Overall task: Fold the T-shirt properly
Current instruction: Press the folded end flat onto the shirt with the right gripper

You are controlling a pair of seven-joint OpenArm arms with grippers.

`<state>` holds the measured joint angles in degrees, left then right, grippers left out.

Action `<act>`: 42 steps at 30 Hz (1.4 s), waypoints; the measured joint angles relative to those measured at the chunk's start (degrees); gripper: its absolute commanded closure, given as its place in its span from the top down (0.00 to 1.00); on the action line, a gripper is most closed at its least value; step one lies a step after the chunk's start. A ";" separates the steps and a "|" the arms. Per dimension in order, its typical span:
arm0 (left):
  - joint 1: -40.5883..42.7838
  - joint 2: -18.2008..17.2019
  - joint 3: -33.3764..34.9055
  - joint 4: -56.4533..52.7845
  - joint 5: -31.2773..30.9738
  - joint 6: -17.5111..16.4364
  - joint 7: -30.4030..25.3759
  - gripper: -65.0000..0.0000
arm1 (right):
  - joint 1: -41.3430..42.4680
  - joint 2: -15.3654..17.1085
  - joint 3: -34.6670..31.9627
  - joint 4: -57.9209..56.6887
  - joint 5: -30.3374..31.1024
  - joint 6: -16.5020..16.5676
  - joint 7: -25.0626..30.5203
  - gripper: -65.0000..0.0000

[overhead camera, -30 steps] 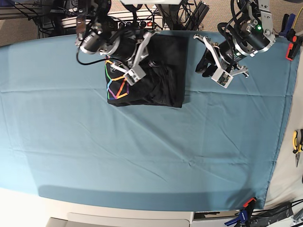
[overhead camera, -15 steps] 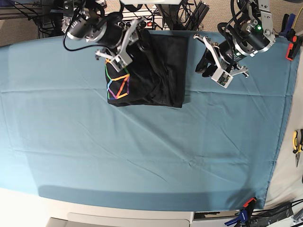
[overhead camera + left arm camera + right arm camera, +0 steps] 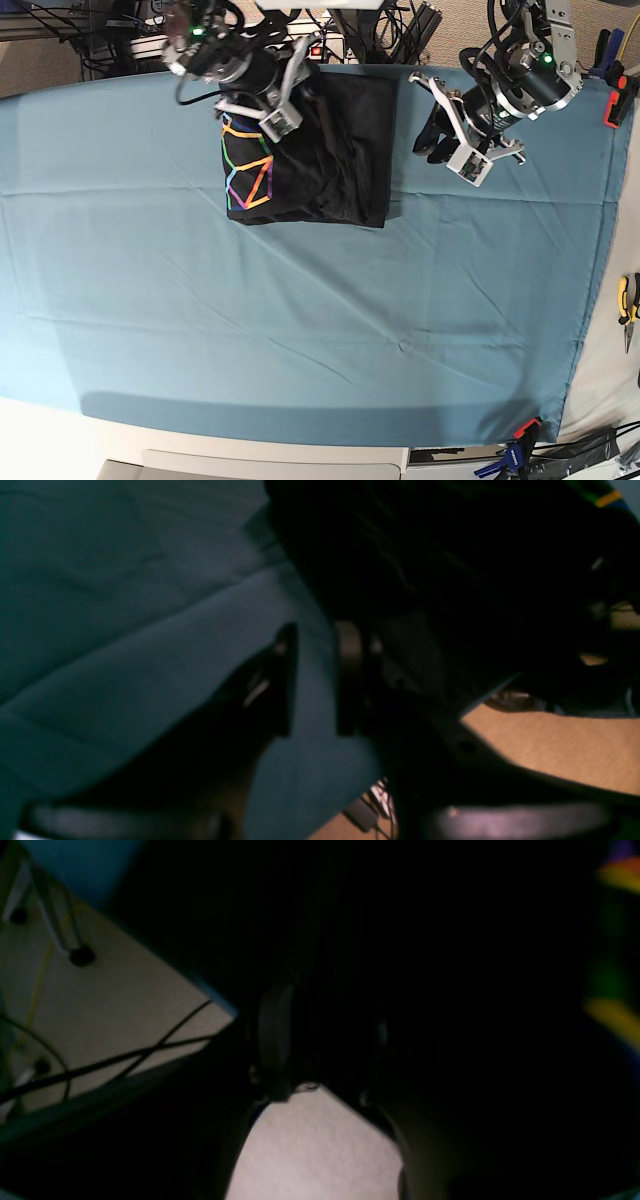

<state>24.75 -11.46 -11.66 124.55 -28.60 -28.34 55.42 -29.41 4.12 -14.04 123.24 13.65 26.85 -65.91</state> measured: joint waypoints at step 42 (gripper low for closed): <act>-0.66 0.02 0.00 0.00 -0.02 0.00 -0.02 0.22 | 3.72 -1.46 -2.86 -0.04 10.91 0.37 4.81 0.00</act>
<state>24.10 -11.44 -11.66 124.55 -28.62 -28.34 55.40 -25.69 2.66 -16.91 123.20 24.56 27.22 -61.10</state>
